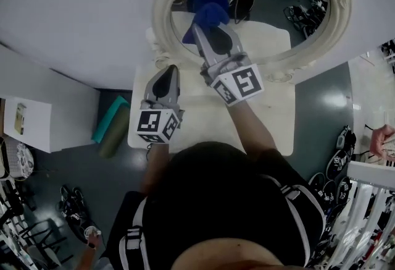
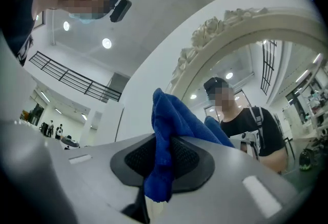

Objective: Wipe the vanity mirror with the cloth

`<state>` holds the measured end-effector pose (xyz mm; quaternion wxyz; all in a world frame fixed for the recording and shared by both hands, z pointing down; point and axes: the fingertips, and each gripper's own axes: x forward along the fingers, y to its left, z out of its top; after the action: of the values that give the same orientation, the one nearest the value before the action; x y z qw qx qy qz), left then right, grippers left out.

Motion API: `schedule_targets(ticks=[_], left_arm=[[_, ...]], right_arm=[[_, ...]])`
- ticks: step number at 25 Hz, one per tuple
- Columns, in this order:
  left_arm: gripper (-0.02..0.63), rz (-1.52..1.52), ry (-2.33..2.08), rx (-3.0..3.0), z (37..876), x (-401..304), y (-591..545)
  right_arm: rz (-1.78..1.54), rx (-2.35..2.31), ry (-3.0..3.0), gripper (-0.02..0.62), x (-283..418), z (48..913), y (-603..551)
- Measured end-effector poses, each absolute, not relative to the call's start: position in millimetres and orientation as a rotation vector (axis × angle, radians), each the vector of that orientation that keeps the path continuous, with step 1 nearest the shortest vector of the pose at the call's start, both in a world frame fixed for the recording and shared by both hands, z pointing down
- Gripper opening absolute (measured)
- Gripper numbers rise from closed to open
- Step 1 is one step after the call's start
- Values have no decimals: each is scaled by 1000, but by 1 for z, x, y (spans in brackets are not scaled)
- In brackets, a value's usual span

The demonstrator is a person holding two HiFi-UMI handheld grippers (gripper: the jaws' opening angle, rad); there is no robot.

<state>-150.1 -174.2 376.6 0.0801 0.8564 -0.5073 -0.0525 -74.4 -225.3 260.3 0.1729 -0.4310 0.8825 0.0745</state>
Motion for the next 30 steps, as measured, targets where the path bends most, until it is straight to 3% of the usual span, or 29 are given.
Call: schedule_targets(ticks=[18, 30], left_arm=[[6, -127, -1166, 2796, 362, 0, -168], [6, -79, -1135, 2793, 383, 6, -190]], right_arm=[[137, -1885, 2102, 69, 189, 333, -142], [-51, -1923, 2054, 69, 202, 396, -183]])
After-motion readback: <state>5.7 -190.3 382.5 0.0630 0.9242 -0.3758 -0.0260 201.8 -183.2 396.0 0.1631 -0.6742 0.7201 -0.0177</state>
